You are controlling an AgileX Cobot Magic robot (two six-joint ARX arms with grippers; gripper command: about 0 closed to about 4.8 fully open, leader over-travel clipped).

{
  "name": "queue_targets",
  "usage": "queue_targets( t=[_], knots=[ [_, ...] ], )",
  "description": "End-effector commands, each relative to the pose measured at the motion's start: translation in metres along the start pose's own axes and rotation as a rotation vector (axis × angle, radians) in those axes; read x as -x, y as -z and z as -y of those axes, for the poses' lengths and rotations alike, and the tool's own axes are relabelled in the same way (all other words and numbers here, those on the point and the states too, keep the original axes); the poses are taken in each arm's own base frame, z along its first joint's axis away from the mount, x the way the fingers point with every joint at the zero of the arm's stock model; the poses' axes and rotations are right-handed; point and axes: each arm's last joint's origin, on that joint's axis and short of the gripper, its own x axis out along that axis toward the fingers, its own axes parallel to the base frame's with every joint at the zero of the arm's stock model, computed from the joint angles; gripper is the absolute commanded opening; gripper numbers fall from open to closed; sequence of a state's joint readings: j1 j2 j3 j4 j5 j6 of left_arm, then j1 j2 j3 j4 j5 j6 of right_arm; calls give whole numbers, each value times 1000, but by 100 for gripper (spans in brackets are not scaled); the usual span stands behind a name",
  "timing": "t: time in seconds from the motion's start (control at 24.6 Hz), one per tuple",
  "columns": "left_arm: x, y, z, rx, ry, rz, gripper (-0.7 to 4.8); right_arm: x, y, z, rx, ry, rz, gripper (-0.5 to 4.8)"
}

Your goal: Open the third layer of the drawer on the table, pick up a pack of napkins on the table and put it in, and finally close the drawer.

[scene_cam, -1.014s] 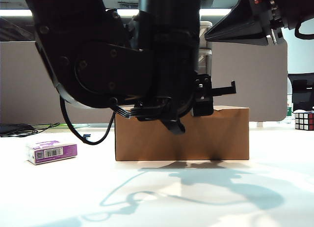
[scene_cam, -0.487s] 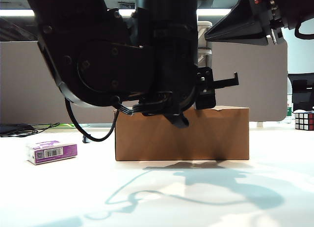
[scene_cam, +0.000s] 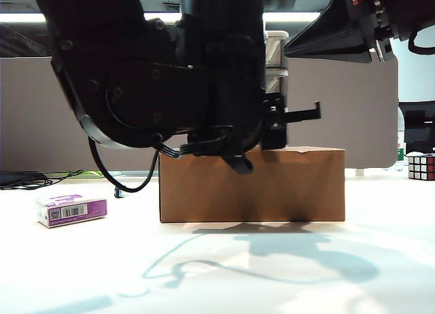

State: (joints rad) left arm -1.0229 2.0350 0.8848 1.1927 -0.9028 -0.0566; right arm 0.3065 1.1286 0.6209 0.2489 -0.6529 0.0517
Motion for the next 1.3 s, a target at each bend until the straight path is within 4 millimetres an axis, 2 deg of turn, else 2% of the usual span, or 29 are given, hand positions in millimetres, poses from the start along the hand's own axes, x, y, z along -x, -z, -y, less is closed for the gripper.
queue_targets(
  t=[0.04, 0.32, 0.37, 0.41, 0.49, 0.65, 0.93, 1.01, 1.3],
  knots=[
    [-4, -3, -2, 12, -11, 14, 147, 0, -4, -1, 18, -7, 18, -6],
    [-5, -3, -3, 12, -12, 14, 136, 0, -3, -1, 18, -7, 17, -6],
    [-5, -3, -3, 11, -12, 14, 107, 0, -3, -1, 17, -7, 16, -6],
    [-5, -3, -3, 11, -12, 14, 36, -1, -3, 0, 16, -6, 15, -6],
    [-5, -3, -3, 11, -12, 13, -6, -1, -4, 0, 22, -3, 23, -6],
    [-5, -3, -3, 11, -13, 14, -6, -3, -8, 1, 58, -2, 72, -6],
    [-4, -3, -2, 10, -13, 13, -6, -28, -13, 20, 50, -5, 70, -6],
    [-4, -3, -3, 10, -13, 13, -6, -41, -19, 29, 43, -13, 60, -6],
    [-1, -2, -1, 6, -33, 10, -6, -53, -23, 38, 39, -26, 52, -6]
  ],
)
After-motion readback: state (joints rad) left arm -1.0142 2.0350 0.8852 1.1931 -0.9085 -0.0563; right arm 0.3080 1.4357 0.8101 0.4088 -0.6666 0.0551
